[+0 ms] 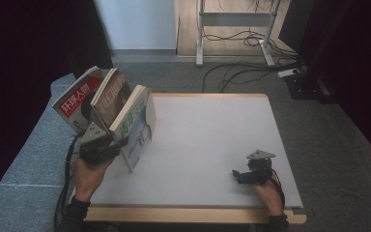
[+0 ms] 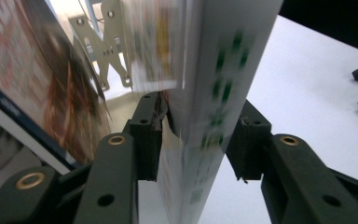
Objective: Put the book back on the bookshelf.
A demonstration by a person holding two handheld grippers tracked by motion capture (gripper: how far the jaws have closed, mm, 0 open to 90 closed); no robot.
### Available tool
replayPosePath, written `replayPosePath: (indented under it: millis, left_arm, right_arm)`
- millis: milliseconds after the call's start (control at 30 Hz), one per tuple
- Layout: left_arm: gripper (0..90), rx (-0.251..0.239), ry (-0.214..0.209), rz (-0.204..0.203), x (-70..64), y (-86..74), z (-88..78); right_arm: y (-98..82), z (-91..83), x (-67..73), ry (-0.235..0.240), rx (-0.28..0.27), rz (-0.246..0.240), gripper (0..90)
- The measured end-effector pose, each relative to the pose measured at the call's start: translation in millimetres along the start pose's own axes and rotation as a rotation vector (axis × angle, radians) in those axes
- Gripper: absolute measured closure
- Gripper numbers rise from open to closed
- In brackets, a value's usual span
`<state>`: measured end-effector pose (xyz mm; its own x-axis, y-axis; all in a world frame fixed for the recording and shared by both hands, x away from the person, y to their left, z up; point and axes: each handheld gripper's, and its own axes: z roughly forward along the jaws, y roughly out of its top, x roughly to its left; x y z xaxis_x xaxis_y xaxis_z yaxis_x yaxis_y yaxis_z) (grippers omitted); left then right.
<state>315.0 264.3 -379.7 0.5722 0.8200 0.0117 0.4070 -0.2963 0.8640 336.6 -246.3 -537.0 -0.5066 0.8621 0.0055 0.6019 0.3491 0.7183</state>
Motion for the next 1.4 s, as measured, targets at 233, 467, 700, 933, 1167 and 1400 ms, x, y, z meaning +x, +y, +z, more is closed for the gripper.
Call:
replayPosePath:
  millis: [233, 467, 700, 933, 1167, 1400]
  left_arm:
    - [62.7, 0.023, 0.016, 0.008, -1.5, -20.3, 3.7]
    - [67.2, 0.041, 0.013, -0.007, -2.1, -34.0, 11.1]
    - [70.3, 0.039, 0.016, -0.005, -3.6, -31.2, 16.0]
    - [70.4, 0.031, 0.015, -0.017, -2.4, -28.6, 21.8]
    - [70.5, 0.030, 0.028, -0.032, -0.6, -22.7, 30.1]
    - [70.7, 0.046, 0.045, -0.023, 0.2, -14.1, 41.0]
  right_arm:
    - [0.0, 0.0, 0.1, 0.000, 0.000, 0.001, 0.0]
    - [0.0, 0.1, 0.0, 0.000, -0.001, 0.000, 0.0]
    - [0.0, 0.0, 0.0, 0.000, -0.001, 0.000, 0.0]
    - [0.0, 0.0, 0.1, 0.000, -0.001, 0.000, 0.0]
    - [0.1, -0.1, 0.1, 0.001, 0.000, 0.001, 0.0]
    - [0.2, -0.1, 0.0, 0.001, 0.000, 0.001, 0.0]
